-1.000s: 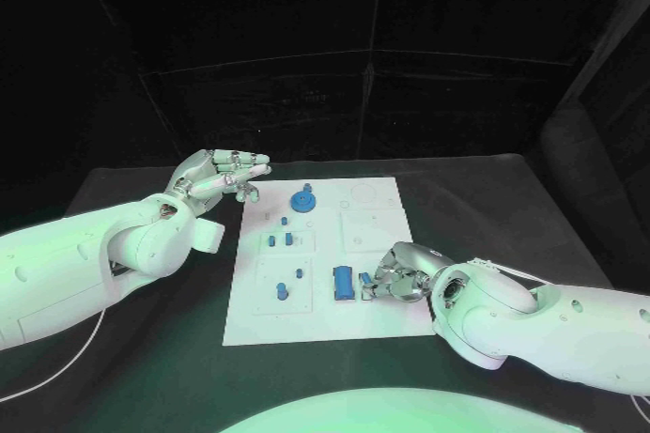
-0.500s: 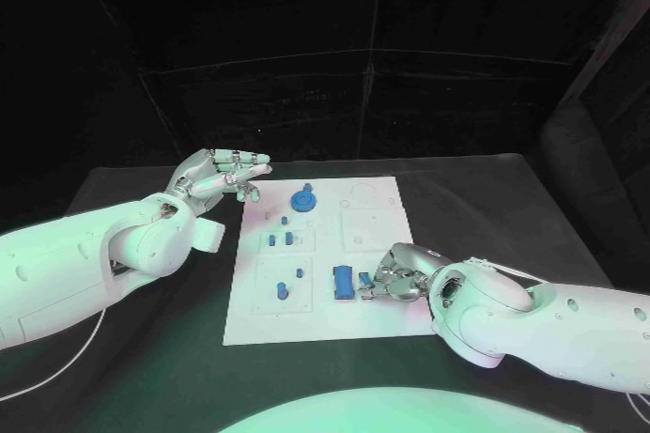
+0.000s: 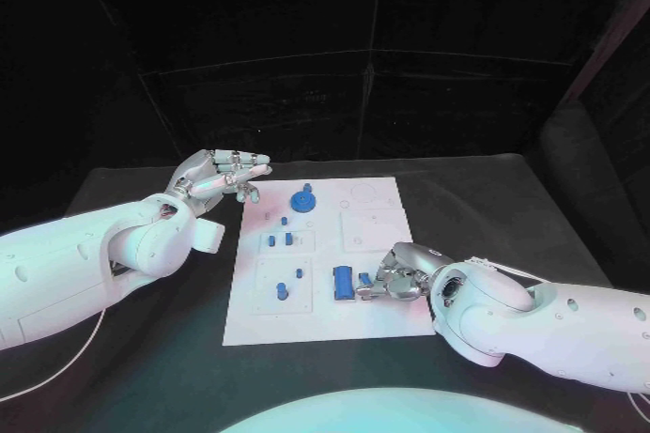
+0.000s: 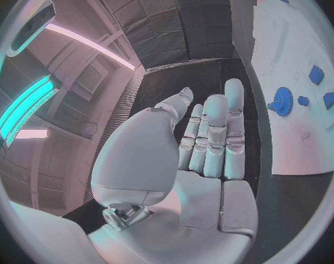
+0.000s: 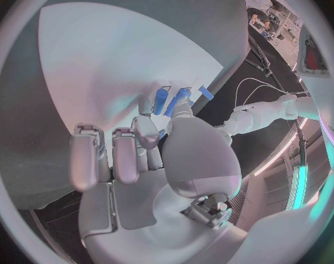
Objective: Assemble the parts on the task board
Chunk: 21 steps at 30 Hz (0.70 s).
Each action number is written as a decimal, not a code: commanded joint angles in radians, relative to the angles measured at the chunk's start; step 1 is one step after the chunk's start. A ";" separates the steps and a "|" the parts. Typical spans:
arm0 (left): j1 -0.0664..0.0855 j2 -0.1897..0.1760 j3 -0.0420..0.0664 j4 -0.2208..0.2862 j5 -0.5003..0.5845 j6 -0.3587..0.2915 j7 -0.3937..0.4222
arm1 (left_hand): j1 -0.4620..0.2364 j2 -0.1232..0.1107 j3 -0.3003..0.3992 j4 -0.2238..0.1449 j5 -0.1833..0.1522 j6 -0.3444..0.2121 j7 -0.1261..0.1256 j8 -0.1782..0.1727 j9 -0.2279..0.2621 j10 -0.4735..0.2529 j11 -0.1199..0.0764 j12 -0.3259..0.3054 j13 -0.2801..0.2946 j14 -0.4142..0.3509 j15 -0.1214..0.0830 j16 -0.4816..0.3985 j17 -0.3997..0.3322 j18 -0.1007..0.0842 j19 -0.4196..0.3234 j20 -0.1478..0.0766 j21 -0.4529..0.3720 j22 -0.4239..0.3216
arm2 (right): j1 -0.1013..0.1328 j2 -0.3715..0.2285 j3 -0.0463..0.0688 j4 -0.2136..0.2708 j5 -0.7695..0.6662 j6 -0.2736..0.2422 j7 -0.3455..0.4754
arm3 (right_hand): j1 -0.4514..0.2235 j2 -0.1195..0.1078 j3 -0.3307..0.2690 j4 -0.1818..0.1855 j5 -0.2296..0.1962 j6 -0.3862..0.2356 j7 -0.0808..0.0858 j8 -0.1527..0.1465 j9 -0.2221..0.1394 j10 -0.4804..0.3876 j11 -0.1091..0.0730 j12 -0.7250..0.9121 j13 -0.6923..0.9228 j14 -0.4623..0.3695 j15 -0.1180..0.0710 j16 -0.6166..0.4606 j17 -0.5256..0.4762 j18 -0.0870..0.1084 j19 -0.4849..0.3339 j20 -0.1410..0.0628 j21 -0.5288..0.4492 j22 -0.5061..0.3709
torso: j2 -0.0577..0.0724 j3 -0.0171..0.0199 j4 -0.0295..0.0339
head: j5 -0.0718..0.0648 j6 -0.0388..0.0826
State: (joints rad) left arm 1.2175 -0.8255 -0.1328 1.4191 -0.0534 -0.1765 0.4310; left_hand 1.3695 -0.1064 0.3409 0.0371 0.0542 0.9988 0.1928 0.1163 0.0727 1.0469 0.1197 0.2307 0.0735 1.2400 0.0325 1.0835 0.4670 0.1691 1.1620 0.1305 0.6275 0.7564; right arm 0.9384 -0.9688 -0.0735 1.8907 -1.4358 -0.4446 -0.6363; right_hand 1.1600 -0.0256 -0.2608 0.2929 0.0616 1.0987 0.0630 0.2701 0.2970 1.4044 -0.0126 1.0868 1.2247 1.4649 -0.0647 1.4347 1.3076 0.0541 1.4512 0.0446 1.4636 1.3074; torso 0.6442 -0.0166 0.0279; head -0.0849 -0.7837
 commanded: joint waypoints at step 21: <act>0.001 -0.001 0.000 0.000 0.002 0.013 0.001 | -0.001 0.009 -0.005 -0.004 0.003 -0.010 0.001 0.006 0.000 -0.011 0.003 0.006 -0.001 -0.009 0.001 -0.005 -0.007 0.014 0.003 0.003 -0.008 -0.003 | 0.001 -0.030 0.000 0.048 0.015 -0.022 0.037 | -0.004 0.043 0.024 -0.003 0.043 -0.003 0.003 0.009 0.012 0.004 0.004 0.008 0.009 0.061 -0.006 0.000 0.020 -0.015 0.006 0.001 0.004 0.127 | -0.001 -0.0004 0.0000 | -0.002 0.005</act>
State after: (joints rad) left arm 1.2175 -0.8260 -0.1337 1.4178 -0.0534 -0.1750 0.4290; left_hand 1.3695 -0.1064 0.3381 0.0343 0.0542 0.9952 0.1964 0.1163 0.0727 1.0433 0.1233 0.2307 0.0735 1.2365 0.0360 1.0835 0.4611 0.1690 1.1620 0.1305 0.6237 0.7543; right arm 0.9384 -0.9964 -0.0734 1.9373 -1.4267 -0.4535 -0.6114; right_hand 1.1568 0.0097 -0.2403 0.2896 0.1017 1.0987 0.0630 0.2750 0.3078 1.4043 -0.0126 1.0919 1.2326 1.4649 -0.0646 1.4347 1.3075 0.0541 1.4512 0.0446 1.4636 1.3073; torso 0.6434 -0.0162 0.0273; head -0.0868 -0.7798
